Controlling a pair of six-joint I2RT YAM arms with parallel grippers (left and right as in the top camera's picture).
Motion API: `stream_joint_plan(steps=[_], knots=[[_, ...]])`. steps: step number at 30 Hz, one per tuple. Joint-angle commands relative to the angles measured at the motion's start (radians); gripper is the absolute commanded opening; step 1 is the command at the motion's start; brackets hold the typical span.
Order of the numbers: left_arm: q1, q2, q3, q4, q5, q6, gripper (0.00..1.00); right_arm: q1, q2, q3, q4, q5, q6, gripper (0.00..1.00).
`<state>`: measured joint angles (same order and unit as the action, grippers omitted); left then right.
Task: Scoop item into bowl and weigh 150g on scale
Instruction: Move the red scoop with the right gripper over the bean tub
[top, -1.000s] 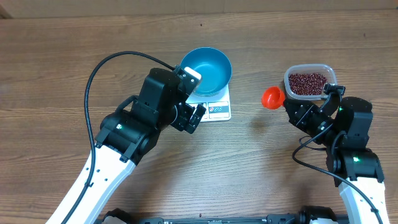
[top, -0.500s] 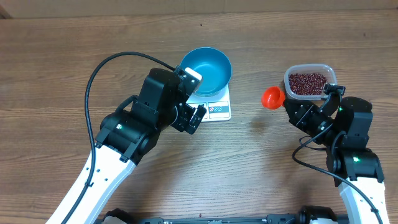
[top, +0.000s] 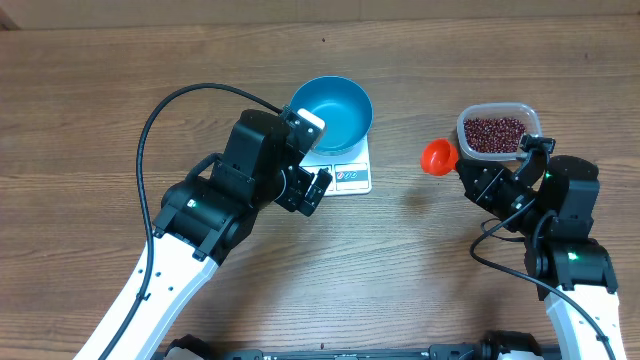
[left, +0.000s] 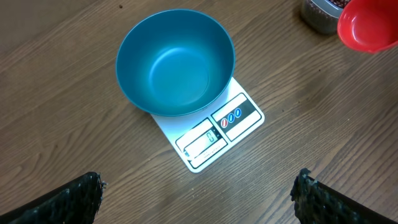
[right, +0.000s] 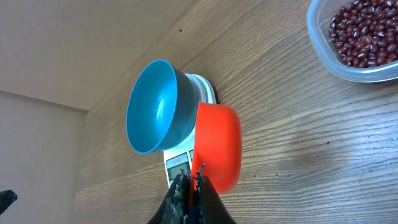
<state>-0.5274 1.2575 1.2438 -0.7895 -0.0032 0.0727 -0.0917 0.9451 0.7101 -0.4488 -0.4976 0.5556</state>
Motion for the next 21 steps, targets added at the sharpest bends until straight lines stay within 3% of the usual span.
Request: stream_joint_plan(steps=[1,7,15,21], knots=[[0.004,-0.001,-0.005,0.000,0.014,-0.017,1.00,-0.004,-0.014,0.026,0.005,0.000,-0.008,0.04],[0.004,-0.001,-0.005,0.000,0.015,-0.017,0.99,-0.004,-0.015,0.026,0.005,0.000,-0.025,0.04],[0.004,-0.001,-0.005,0.000,0.014,-0.017,1.00,-0.004,-0.014,0.135,-0.129,0.106,-0.237,0.04],[0.004,-0.001,-0.005,0.000,0.015,-0.017,0.99,-0.004,-0.014,0.156,-0.099,0.202,-0.325,0.04]])
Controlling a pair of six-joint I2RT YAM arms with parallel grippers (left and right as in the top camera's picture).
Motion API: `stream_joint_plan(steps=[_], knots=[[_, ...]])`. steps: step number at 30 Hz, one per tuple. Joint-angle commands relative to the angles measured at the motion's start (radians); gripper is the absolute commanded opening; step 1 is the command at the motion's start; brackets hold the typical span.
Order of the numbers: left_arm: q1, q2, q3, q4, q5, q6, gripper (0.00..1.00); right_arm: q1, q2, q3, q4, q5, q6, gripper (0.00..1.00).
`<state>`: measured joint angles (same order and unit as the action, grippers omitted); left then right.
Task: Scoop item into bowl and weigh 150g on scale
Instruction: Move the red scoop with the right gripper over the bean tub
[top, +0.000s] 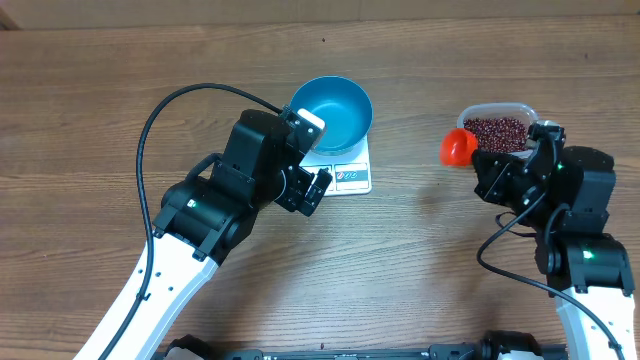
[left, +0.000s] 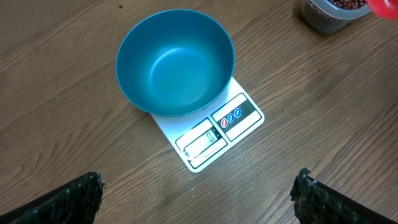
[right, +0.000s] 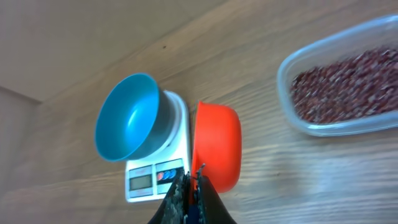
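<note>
An empty blue bowl (top: 334, 110) stands on a white scale (top: 345, 176) at the table's middle back; both show in the left wrist view as bowl (left: 175, 61) and scale (left: 214, 132). My left gripper (left: 198, 194) hangs open in front of the scale, nothing between its fingers. A clear container of red beans (top: 498, 131) sits at the right back. My right gripper (right: 193, 190) is shut on the handle of an orange scoop (right: 217, 145), and the scoop (top: 459, 146) hangs just left of the container, on its side.
The wooden table (top: 420, 250) spreads all round. A black cable (top: 160, 115) loops over the left arm. The bean container (right: 348, 93) lies to the right of the scoop in the right wrist view.
My right gripper has moved right and back with the scoop, now close beside the bean container's left edge. The left arm, bowl and scale have not moved.
</note>
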<state>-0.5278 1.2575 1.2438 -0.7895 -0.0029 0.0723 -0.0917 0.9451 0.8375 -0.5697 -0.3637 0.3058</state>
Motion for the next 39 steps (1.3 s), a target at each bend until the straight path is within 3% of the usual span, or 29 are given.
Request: stream_joint_plan(steps=[1,9,21,26,31,35,39], knots=[[0.004,-0.001,-0.005,0.000,0.014,-0.016,1.00,-0.004,-0.014,0.029,0.043,0.097,-0.077,0.04],[0.004,-0.001,-0.005,0.000,0.014,-0.016,1.00,-0.004,-0.013,0.029,0.218,0.278,-0.133,0.04],[0.004,-0.001,-0.005,0.000,0.014,-0.016,1.00,-0.004,0.167,0.029,0.190,0.502,-0.256,0.04],[0.004,-0.001,-0.005,0.000,0.014,-0.016,1.00,-0.004,0.211,0.036,0.186,0.512,-0.282,0.04],[0.004,-0.001,-0.005,0.000,0.014,-0.016,1.00,-0.004,0.219,0.151,0.045,0.517,-0.275,0.04],[0.004,-0.001,-0.005,0.000,0.014,-0.016,1.00,-0.004,0.283,0.411,-0.238,0.517,-0.266,0.04],[0.004,-0.001,-0.005,0.000,0.014,-0.016,1.00,-0.004,0.387,0.597,-0.359,0.516,-0.271,0.04]])
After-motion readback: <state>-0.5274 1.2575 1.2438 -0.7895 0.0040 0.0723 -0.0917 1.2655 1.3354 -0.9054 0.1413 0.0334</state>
